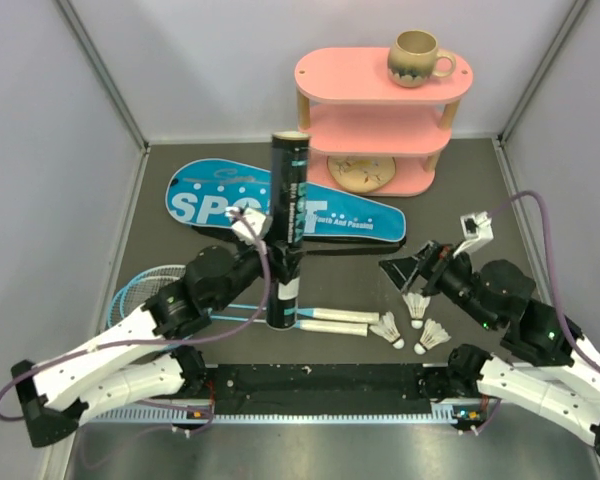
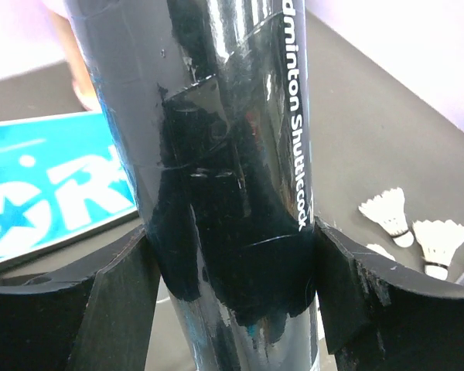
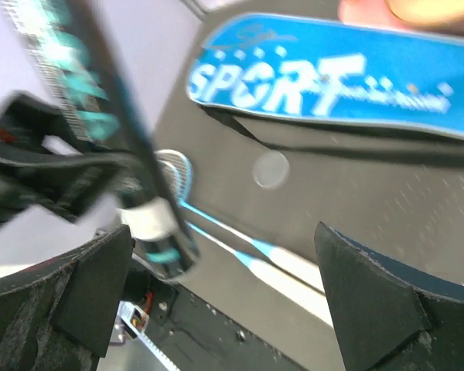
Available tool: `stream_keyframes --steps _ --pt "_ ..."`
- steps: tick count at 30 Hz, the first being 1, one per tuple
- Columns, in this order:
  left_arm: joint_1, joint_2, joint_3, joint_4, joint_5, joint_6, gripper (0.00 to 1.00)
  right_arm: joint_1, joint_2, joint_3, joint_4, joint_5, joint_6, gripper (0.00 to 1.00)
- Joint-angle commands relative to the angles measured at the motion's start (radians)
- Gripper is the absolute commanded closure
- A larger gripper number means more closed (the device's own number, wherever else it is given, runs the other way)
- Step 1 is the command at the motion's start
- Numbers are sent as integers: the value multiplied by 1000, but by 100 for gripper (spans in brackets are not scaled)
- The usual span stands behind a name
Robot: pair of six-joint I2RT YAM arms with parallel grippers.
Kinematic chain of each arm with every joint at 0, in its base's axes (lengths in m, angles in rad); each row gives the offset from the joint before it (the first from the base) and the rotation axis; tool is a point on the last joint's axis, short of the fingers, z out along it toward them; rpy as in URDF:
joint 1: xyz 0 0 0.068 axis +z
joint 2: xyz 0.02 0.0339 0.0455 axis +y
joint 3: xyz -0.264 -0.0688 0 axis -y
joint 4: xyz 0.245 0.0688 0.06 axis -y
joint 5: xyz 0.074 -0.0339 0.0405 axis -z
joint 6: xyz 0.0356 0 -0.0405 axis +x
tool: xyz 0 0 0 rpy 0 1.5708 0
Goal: Pack up the badminton gear
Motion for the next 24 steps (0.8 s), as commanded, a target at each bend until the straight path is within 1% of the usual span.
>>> stream_keyframes --steps 1,2,3,4,6,7,8,10,11,13,14,15,17,18,20,21,24 --pt "-1 -161 -26 -29 -109 114 76 -25 18 -7 -441 107 175 1" --pt "-1 -186 -46 -35 -95 137 76 -34 27 -1 -490 121 198 1" --pt "-1 -227 -57 -47 -64 148 76 -55 44 2 -579 148 224 1" --pt "-1 -247 -69 -54 -40 162 76 -69 66 5 -601 136 242 1" --pt "-3 -301 -103 -63 20 208 77 -100 168 25 -617 62 216 1" --pt "-1 -316 -114 -73 32 256 78 -114 208 29 -623 40 209 1" --pt "-1 -329 -129 -86 43 273 78 -115 298 40 -626 27 212 1" --pt "-1 -356 -138 -110 49 324 78 -115 377 51 -624 20 241 2" --pt "-3 -362 -140 -119 57 341 78 -115 439 59 -620 18 242 4" --pt "-3 -361 -135 -152 65 378 78 -117 510 78 -620 46 252 9" --pt "-3 -358 -134 -179 72 390 80 -117 539 104 -618 46 252 9" --pt "-3 -356 -137 -187 80 402 80 -118 602 117 -620 49 253 11" --pt "-3 -359 -154 -187 91 416 82 -118 650 140 -630 49 291 12" --pt "-3 -364 -161 -179 88 419 82 -115 679 141 -632 37 308 17" --pt "-3 -367 -171 -181 91 430 82 -117 714 140 -624 18 359 23" --pt "-3 -372 -169 -189 91 430 82 -117 733 143 -621 -3 367 28" --pt "-3 -388 -174 -189 106 429 83 -118 813 149 -621 -31 390 31"
